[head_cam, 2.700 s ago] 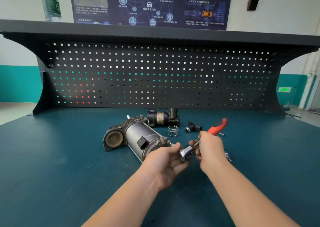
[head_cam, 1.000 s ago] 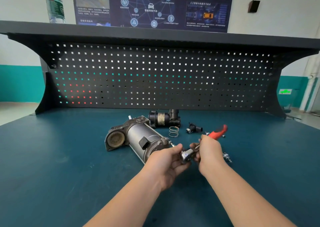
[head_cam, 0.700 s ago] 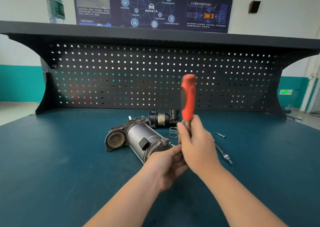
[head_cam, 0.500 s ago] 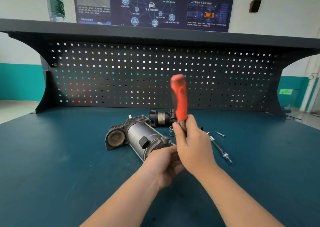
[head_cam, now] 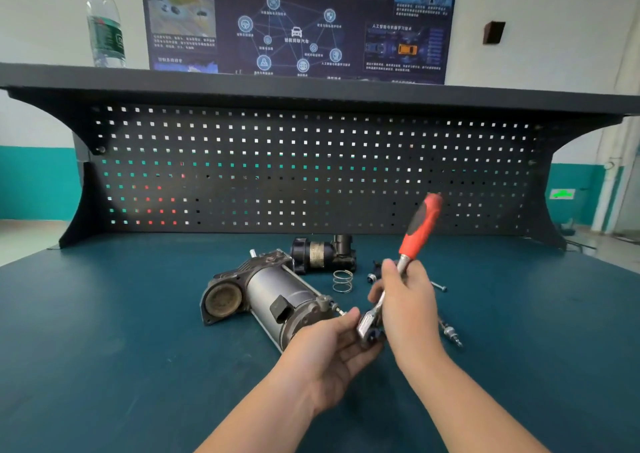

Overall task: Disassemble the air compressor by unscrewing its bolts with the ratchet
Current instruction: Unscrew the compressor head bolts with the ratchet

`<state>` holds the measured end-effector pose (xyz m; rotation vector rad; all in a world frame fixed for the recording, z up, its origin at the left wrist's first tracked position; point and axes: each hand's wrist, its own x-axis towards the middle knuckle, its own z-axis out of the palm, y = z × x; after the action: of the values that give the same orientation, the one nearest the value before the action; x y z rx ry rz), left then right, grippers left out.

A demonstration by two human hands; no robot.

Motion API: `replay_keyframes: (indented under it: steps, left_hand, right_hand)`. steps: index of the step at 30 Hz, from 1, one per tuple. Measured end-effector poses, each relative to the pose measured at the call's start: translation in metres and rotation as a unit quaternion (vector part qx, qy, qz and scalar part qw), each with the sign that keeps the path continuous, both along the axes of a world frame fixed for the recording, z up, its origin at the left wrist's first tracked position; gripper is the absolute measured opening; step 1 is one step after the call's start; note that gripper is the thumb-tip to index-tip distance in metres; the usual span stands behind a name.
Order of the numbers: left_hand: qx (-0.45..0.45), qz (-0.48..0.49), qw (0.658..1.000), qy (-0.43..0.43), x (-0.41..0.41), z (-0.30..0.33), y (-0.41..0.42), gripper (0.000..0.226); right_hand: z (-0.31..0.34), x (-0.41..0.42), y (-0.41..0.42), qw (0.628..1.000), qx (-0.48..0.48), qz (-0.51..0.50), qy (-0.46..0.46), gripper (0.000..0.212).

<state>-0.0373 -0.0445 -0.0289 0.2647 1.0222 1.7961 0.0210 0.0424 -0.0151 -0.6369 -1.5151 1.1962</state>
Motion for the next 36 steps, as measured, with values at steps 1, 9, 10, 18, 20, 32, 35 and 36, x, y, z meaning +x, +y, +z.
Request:
replay_keyframes:
  steps: [1,9,10,18,20,32,35,36]
  left_hand:
    - [-0.001,0.004,1.000,0.003,0.001,0.001,0.000,0.011]
    - [-0.038,0.002,0.999,0.034,0.005,0.003,-0.006,0.021]
    - [-0.039,0.007,0.999,0.033,0.005,0.003,-0.006,0.018]
    - [-0.051,0.019,0.998,0.028,0.000,-0.001,0.002,0.017]
    - [-0.050,0.018,0.998,0.022,0.001,0.000,0.002,0.018]
    - [0.002,0.028,1.000,-0.001,0.006,0.001,0.000,0.013]
    - [0.008,0.024,1.000,-0.015,0.007,0.000,-0.001,0.014]
    - [0.006,0.020,1.000,-0.018,0.006,0.000,-0.001,0.016]
  right_hand:
    - [0.002,0.002,-0.003,0.997,0.074,0.002,-0.013,0.021]
    - [0.000,0.006,-0.014,0.924,0.366,-0.035,-0.106,0.029]
    - [0.001,0.006,-0.012,0.937,0.332,-0.029,-0.103,0.027]
    - [0.003,0.004,0.018,0.987,0.038,-0.063,-0.142,0.032]
    - [0.002,0.002,0.024,0.990,-0.065,-0.039,-0.117,0.028]
    - [0.001,0.005,0.002,0.968,0.232,-0.084,-0.054,0.043]
    - [-0.001,0.004,-0.007,0.931,0.355,-0.065,-0.050,0.043]
    - [-0.002,0.002,-0.009,0.926,0.369,-0.061,-0.047,0.041]
